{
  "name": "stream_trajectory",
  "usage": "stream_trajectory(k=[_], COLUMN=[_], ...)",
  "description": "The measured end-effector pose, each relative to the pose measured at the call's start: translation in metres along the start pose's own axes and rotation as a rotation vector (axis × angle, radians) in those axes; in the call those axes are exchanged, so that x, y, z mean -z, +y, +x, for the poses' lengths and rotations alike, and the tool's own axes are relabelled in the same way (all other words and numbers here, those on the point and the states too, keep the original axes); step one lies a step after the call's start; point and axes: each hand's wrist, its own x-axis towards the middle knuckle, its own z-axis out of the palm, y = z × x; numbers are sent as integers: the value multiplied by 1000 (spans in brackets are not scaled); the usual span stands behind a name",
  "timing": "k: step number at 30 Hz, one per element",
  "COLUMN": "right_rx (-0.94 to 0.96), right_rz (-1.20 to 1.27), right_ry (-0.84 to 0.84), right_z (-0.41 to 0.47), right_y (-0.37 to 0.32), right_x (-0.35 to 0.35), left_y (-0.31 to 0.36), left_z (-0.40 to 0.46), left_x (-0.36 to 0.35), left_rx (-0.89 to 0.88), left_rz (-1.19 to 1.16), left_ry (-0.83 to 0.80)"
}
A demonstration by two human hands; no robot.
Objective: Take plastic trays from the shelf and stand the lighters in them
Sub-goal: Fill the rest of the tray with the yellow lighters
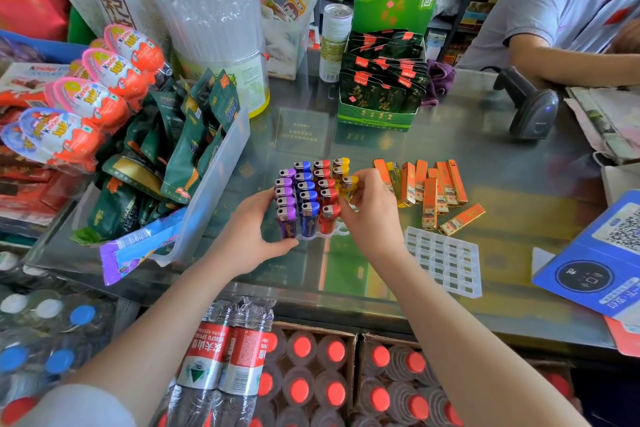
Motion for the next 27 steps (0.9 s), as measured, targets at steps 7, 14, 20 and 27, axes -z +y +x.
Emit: stream_trajectory(k=[7,14,20,27], right_rx=[23,-36,52,-49], right_rz=[-74,-124,-299,-505], right_ry=[21,-18,-71,62], right_z=[-6,7,11,36], right_y=[-5,1,23,53], right_x=[-5,3,29,50], left_y=[1,0,3,3], left_z=[3,4,5,12], left_x=[0,-1,1,1], left_rx=[28,8,17,4], left_rz=[-4,-11,10,66], left_ry=[15,9,-12,-38])
